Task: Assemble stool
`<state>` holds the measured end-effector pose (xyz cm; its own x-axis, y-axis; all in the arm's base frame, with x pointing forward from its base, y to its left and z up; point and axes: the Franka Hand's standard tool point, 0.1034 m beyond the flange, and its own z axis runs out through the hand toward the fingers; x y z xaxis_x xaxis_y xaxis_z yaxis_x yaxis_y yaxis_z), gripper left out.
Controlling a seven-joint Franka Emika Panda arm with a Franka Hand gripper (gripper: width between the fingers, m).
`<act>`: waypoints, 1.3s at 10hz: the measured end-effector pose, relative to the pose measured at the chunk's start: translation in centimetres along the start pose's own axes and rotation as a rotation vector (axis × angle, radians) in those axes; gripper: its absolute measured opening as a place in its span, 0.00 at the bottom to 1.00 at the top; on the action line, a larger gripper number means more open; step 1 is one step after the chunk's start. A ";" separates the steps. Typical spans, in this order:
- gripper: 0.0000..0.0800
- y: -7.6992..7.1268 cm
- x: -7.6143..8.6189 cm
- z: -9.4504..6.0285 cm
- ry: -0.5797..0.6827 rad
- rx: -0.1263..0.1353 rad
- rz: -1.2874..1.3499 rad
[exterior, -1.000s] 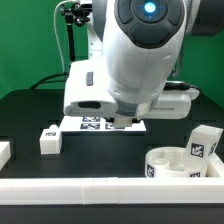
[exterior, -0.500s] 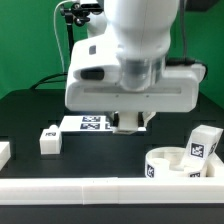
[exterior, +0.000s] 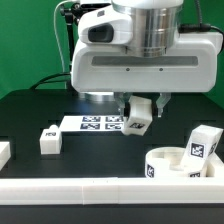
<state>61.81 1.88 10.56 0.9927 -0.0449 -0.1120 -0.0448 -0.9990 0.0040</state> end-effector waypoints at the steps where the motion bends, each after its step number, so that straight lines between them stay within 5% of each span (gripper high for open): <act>1: 0.41 0.0 0.3 0.0 0.062 0.001 0.000; 2: 0.41 -0.1 0.9 -0.2 0.156 0.008 0.006; 4: 0.41 -0.6 0.6 -1.0 0.290 0.080 0.086; 7: 0.41 -1.9 2.2 -2.9 0.384 0.148 0.152; 13: 0.41 -2.1 2.4 -2.7 0.406 0.155 0.162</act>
Offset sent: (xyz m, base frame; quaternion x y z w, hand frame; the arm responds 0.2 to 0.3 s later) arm -0.0007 0.0327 0.0160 0.1445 0.1733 0.0770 0.9712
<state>64.63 3.82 12.94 0.9336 -0.2284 0.2760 -0.1889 -0.9685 -0.1626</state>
